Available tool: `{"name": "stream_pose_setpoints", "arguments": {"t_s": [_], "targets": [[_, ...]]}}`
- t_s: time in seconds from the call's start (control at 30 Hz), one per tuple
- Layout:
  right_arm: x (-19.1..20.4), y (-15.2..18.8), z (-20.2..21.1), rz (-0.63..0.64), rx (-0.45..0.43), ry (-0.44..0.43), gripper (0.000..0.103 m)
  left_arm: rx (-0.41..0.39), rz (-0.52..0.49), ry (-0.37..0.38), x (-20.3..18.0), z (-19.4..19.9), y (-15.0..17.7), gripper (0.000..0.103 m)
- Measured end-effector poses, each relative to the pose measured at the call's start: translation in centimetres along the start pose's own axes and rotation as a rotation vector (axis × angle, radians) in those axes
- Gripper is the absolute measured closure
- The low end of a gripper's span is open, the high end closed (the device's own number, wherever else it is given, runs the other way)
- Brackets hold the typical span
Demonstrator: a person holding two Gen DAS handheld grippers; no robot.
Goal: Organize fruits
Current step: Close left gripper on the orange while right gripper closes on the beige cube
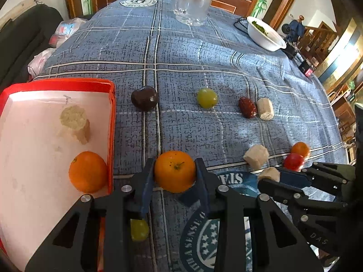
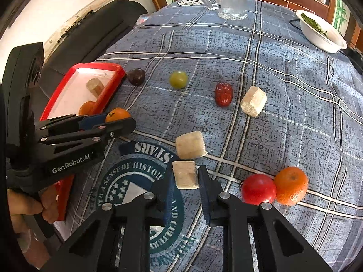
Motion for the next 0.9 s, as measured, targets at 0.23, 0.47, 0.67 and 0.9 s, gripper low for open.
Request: {"name": "stream_pose_setpoints", "arguments": {"t_s": [0.23, 0.47, 0.67, 0.9], "targets": [[0.7, 0.7, 1.6, 0.033, -0.013, -0.037, 0.082, -0.038, 0.04, -0.003, -0.6, 2.4, 0.9, 0.071], [2.3, 1.2, 4.4, 0.081, -0.063, -0.088, 0.082, -0.107, 0.09, -0.036, -0.6, 6.3, 1.8, 0.071], [3.0, 1.9, 5.8, 0.101, -0.079, -0.135, 0.082, -0.155, 0.144, -0.047, -0.3, 8.9, 2.3, 0.071], [4.2, 1.9, 6.2, 0.105, -0.078, -0.169, 0.082, -0.186, 0.171, -0.053, 1.1, 11.1, 2.8, 0.071]]}}
Point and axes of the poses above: each gripper's, at about its wrist camera, not at the fingertips, and z roughly against the way its jaws point, x to its left, y to its underside, the point moved 8 cm from there along -z, roughly the way its jaws point, and after that the axes turned 1 degree about -z, right-handed, at the moved point
